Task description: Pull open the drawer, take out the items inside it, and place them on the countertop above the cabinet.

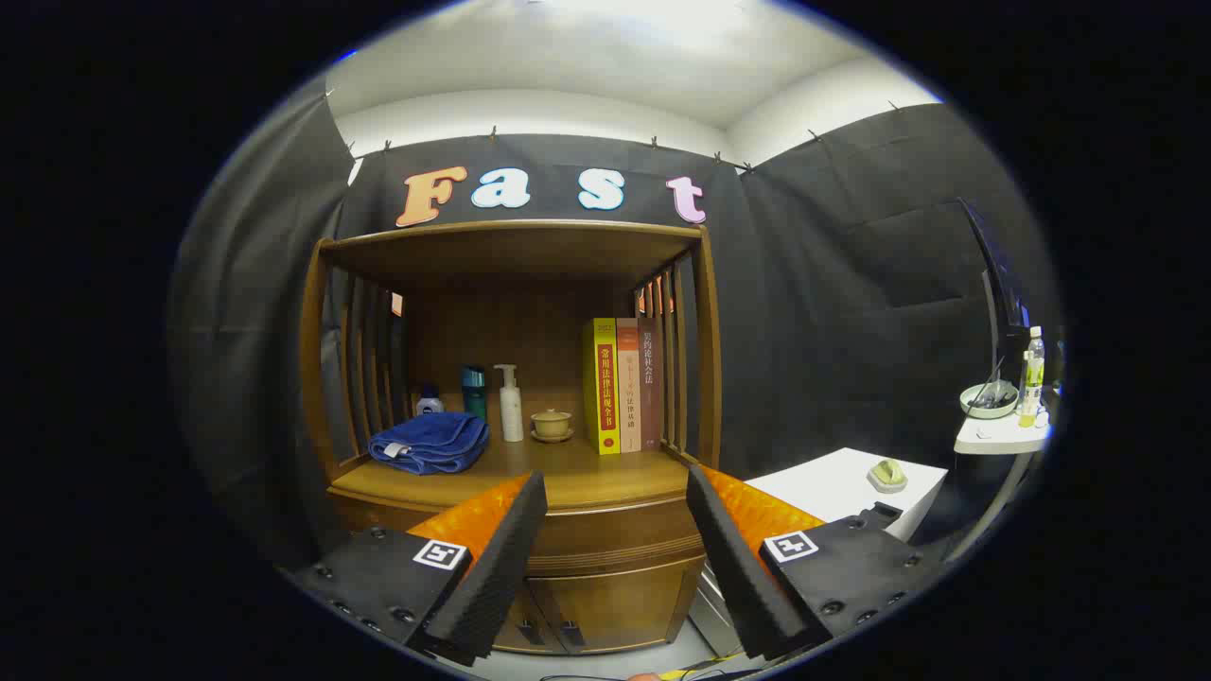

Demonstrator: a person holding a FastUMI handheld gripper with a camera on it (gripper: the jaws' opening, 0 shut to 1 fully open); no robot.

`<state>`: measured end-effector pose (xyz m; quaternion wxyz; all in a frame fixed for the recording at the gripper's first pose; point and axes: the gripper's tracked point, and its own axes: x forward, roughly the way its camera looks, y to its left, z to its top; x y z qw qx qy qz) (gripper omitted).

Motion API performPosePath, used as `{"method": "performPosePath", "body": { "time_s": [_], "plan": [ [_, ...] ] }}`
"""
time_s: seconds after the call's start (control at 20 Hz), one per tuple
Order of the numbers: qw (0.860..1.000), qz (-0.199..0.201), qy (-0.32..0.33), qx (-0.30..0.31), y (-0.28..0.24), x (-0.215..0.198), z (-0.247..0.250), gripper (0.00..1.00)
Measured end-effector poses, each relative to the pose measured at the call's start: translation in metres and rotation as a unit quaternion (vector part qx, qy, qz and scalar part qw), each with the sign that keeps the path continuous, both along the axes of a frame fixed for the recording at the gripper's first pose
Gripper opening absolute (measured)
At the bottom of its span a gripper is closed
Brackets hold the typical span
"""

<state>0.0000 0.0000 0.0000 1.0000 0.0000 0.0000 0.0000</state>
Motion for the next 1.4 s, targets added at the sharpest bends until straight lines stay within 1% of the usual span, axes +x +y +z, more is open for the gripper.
{"method": "performPosePath", "body": {
  "time_s": [0.6, 0.95, 1.2, 1.4],
  "plan": [
    [1.0, -0.001, 0.006, -0.001, 0.007, 0.002, -0.007, 0.98],
    [1.0, 0.005, 0.012, 0.003, 0.023, 0.009, -0.029, 0.98],
    [0.999, 0.029, 0.016, 0.005, 0.058, 0.024, -0.065, 0.98],
    [0.999, 0.053, 0.006, -0.003, 0.087, 0.044, -0.09, 0.98]
  ]
}}
